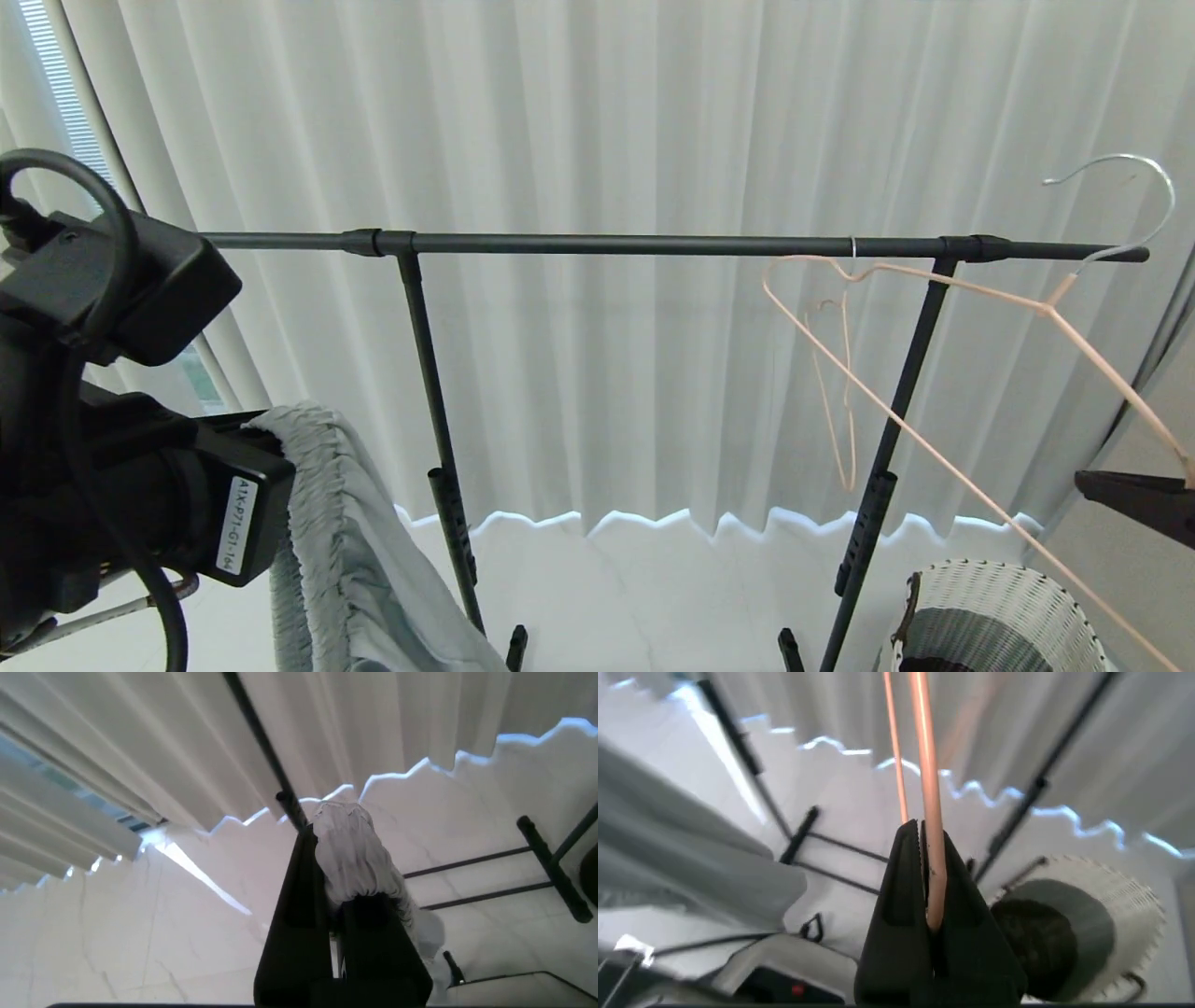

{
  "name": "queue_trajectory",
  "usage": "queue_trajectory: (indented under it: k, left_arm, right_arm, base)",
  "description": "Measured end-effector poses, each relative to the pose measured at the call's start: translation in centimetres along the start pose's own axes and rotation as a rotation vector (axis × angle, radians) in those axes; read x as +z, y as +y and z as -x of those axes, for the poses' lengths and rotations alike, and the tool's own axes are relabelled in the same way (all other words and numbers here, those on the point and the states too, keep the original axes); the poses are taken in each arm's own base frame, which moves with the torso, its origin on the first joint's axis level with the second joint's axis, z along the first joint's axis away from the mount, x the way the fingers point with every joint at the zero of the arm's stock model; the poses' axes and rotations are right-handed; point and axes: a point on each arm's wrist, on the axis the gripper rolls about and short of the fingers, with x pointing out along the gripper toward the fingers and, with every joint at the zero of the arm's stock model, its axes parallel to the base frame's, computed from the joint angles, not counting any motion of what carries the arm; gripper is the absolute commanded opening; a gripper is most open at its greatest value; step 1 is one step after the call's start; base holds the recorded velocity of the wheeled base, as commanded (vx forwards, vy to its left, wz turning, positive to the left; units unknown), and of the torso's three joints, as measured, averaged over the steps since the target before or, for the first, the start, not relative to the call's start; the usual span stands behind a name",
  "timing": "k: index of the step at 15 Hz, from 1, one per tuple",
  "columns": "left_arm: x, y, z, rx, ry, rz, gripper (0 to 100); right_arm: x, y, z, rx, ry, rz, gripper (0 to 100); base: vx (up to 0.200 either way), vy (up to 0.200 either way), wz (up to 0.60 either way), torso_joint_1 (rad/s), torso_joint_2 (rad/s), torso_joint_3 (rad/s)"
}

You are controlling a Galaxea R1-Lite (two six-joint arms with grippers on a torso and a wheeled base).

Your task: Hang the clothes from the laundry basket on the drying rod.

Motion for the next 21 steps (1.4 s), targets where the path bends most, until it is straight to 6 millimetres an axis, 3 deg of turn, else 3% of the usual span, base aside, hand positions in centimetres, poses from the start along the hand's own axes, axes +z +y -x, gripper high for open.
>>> queue_trajectory:
  k: [8, 12, 16, 21]
  left_arm:
    - [1.3, -0.6, -3.6, 0.081, 0.040, 0.058, 0]
    - [3.8, -1.8, -6.4, 0.143, 0.039, 0.262, 0]
    - [4.5, -2.8, -8.1, 0.168, 0.060, 0.262, 0]
    - [4.4, -3.2, -8.5, 0.166, 0.070, 0.251, 0]
  right_arm:
    - [-3.7, 5.1, 1.4, 0.453, 0.163, 0.090, 0]
    - [-4.8, 7.9, 2.0, 0.609, 0.256, 0.086, 0]
    - [-5.2, 9.3, 0.9, 0.589, 0.281, 0.089, 0]
    - [-4.4, 10.5, -1.8, 0.517, 0.233, 0.013, 0]
  base:
    - [0.000, 0.000, 0.00, 0.000, 0.00, 0.000]
    - [0.000, 0.000, 0.00, 0.000, 0.00, 0.000]
    - [0.000, 0.000, 0.00, 0.000, 0.00, 0.000]
    - [0.000, 0.000, 0.00, 0.000, 0.00, 0.000]
